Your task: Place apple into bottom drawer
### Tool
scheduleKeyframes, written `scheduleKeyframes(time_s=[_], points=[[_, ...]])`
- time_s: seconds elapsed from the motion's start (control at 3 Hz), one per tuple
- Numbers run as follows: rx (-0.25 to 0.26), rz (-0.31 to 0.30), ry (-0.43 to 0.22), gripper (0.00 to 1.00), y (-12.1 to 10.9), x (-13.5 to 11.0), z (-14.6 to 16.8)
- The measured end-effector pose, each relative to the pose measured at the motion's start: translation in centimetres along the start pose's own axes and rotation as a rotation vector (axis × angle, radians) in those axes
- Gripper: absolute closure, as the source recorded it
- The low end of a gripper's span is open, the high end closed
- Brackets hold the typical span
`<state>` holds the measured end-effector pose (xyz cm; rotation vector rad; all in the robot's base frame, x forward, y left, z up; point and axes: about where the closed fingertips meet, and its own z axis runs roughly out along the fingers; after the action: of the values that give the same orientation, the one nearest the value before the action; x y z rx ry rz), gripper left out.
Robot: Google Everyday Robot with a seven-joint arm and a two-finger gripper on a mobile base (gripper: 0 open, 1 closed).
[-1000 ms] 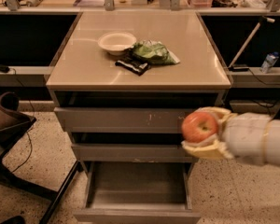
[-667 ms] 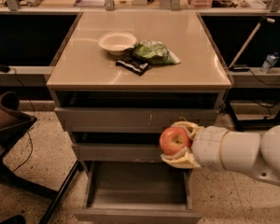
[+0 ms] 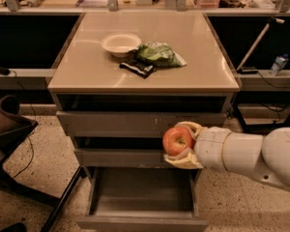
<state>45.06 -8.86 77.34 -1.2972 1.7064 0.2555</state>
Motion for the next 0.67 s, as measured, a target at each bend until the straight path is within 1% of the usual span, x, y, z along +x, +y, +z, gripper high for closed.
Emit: scheduleKeyframes(time_s=[0.33,0.67], points=[[0.025,-0.008,0.024,1.00,0.3,0.9,0.6],[0.002,0.060,0.117,1.00,3.5,7.9,4.4]])
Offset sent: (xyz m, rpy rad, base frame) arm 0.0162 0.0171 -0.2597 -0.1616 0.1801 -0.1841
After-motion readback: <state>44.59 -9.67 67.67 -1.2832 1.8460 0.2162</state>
